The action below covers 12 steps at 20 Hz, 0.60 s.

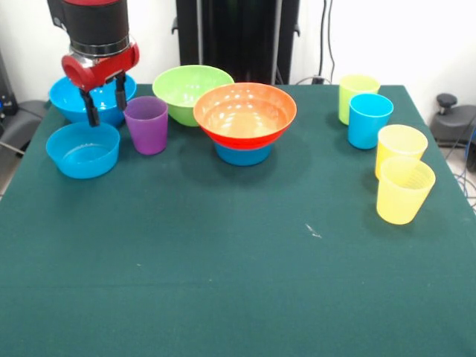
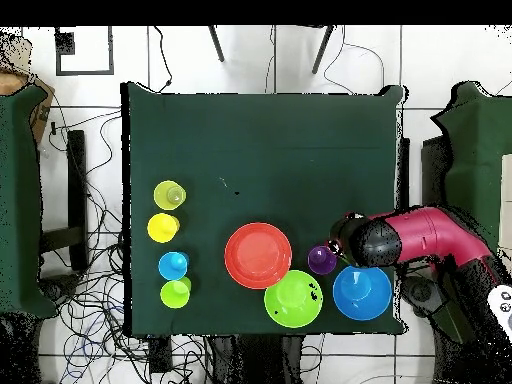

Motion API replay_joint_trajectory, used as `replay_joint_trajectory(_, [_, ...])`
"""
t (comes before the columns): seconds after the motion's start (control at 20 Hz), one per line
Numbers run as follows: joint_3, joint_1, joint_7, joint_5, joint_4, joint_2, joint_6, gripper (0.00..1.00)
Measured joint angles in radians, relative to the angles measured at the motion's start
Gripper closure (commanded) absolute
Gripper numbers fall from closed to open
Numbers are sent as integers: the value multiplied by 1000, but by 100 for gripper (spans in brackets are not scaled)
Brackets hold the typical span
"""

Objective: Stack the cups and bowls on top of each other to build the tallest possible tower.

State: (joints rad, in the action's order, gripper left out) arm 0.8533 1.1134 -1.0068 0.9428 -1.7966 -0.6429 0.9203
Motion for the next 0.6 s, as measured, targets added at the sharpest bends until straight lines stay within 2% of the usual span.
replay_joint_trajectory(0.6, [-34, -3, 0, 3, -3, 0, 0, 0])
